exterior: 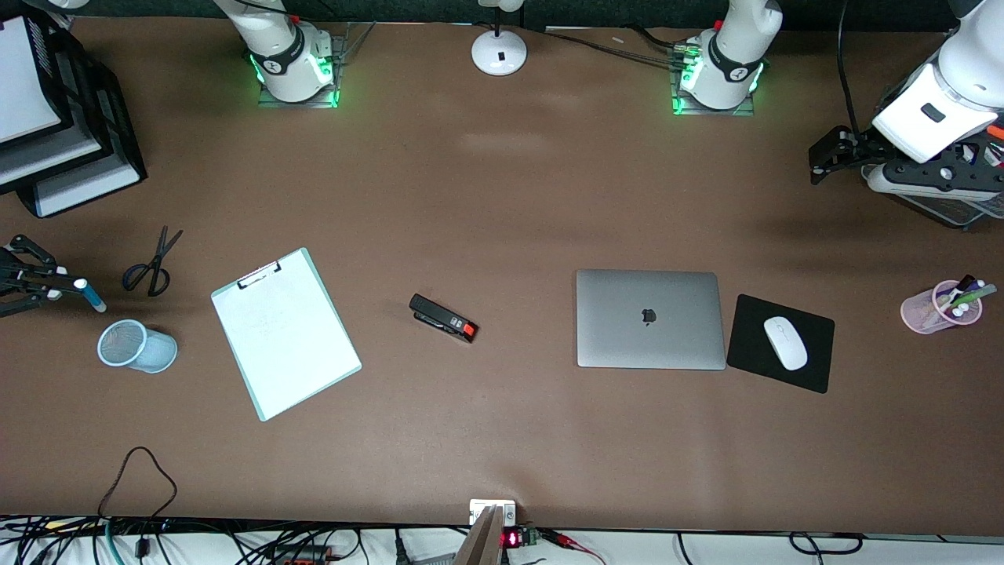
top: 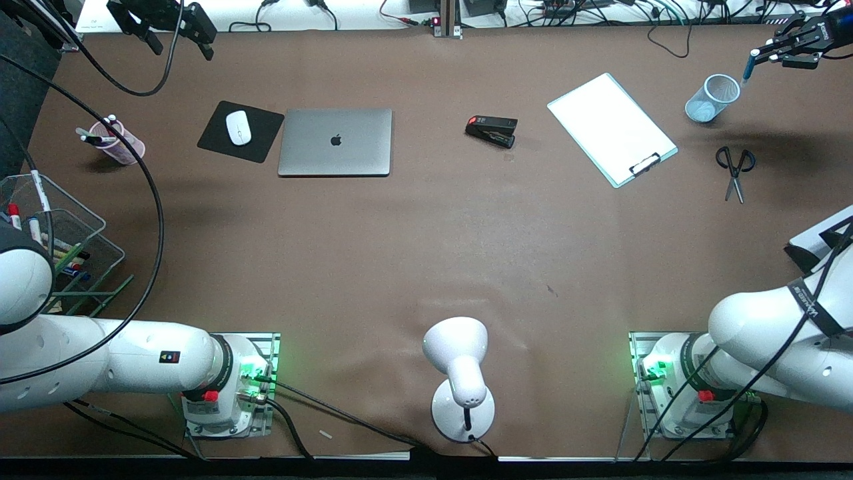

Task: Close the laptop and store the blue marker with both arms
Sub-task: 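Carry the blue marker with the right gripper over the light blue cup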

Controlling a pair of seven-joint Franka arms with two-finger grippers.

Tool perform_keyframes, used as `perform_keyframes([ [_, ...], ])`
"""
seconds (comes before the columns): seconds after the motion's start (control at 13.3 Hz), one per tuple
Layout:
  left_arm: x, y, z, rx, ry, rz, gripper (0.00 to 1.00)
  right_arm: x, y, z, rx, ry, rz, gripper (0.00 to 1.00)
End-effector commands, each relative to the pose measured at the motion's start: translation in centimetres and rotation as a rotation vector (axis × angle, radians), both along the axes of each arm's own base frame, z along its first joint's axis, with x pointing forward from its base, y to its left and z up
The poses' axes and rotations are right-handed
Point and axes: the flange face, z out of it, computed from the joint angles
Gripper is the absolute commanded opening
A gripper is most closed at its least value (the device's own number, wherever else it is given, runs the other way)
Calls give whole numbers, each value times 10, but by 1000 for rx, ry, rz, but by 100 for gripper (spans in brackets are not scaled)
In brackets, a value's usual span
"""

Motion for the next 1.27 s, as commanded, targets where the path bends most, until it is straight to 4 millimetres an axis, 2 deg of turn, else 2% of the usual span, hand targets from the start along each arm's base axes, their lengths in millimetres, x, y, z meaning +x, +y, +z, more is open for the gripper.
perform_keyframes([
  [0.0, -4, 6, 7, 16, -1, -1, 100, 7, -7, -10, 32, -38, 28, 0],
  [0.37, -4, 8, 7, 17, -1, -2, 100, 8, -17, -36, 56, -24, 12, 0],
  [0.52, -4, 11, 7, 17, -1, 2, 100, 12, -18, -35, 52, -55, 27, 0],
  [0.67, -3, 9, 7, 17, -2, -1, 100, 17, -11, -31, 58, -76, 43, 0],
  [0.82, -4, 7, 9, 17, -6, -4, 100, 18, -10, -43, 65, -68, 45, 0],
  [0.97, -3, 9, 8, 17, -4, -1, 100, 25, 2, -46, 84, -115, 83, 0],
  [1.2, -4, 10, 9, 17, -4, 1, 100, 24, 1, -57, 93, -115, 87, 0],
])
